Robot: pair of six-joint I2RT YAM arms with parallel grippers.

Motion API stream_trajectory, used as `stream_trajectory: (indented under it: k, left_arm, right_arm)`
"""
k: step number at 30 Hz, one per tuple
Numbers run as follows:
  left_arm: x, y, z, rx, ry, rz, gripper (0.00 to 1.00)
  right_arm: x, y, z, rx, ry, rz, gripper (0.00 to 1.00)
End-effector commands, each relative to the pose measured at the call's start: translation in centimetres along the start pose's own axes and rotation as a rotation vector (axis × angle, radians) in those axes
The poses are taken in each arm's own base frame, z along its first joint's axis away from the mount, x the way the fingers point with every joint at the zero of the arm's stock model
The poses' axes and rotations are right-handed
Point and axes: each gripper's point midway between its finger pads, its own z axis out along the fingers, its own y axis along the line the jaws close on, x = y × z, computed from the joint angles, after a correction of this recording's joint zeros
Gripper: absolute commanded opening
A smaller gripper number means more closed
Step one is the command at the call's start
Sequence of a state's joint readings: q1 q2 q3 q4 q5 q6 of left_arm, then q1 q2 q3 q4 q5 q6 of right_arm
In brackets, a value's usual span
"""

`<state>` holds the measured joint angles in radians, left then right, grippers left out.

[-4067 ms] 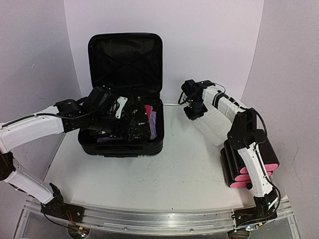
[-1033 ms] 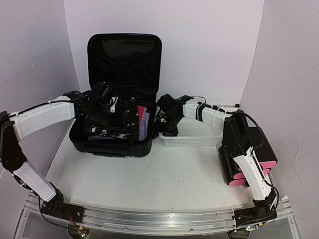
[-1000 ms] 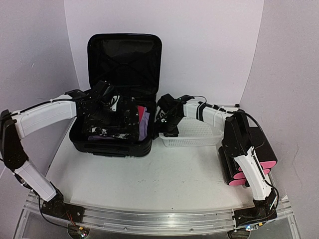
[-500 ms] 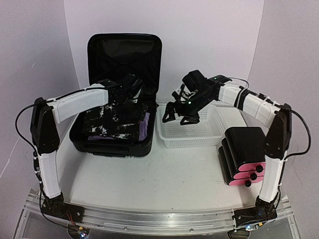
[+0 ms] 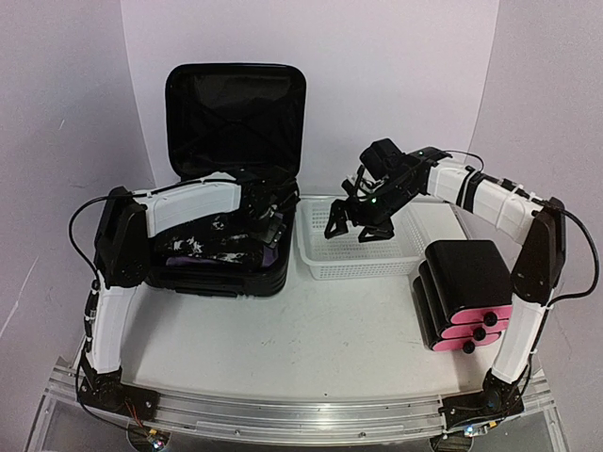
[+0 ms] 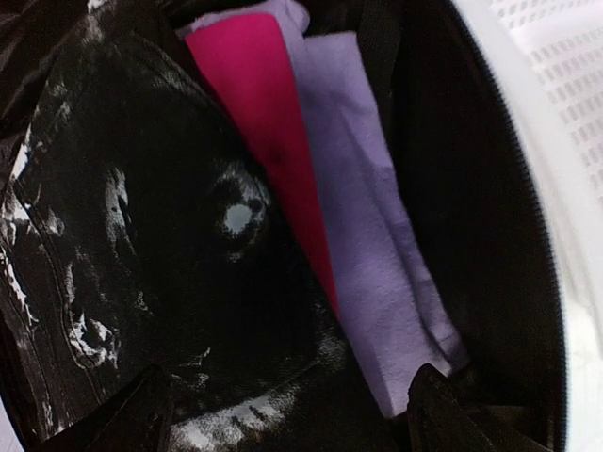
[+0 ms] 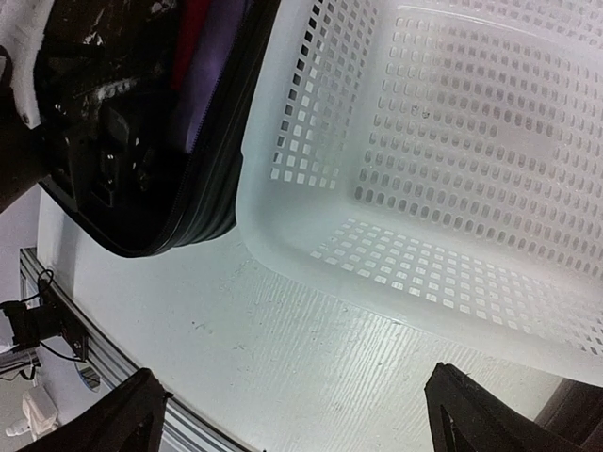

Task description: Open, take out, and arrange the luggage

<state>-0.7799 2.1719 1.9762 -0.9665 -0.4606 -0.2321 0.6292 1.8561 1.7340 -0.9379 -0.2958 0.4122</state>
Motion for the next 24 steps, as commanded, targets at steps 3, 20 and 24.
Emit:
stream_trajectory:
  k: [3,20,24]
  left_arm:
    - [-0.5,1.2,0.1,-0.063,0.001,0.018,0.80]
    - [-1.8,2.9,-3.4,0.067,-0.048,-0.083,0.16]
    - [-2.0,3.1,-5.3,0.153,-0.079,-0.119,0.06]
  right_arm:
    - [-0.9,1.1,-0.2,-0.034,-0.031,-0.009,0.98]
    - [-7.1,3.7,3.9,-0.228,-0.173,0.312,0.92]
    - [-9.3,4.5,4.8,-0.292,-0.220,0.397,0.88]
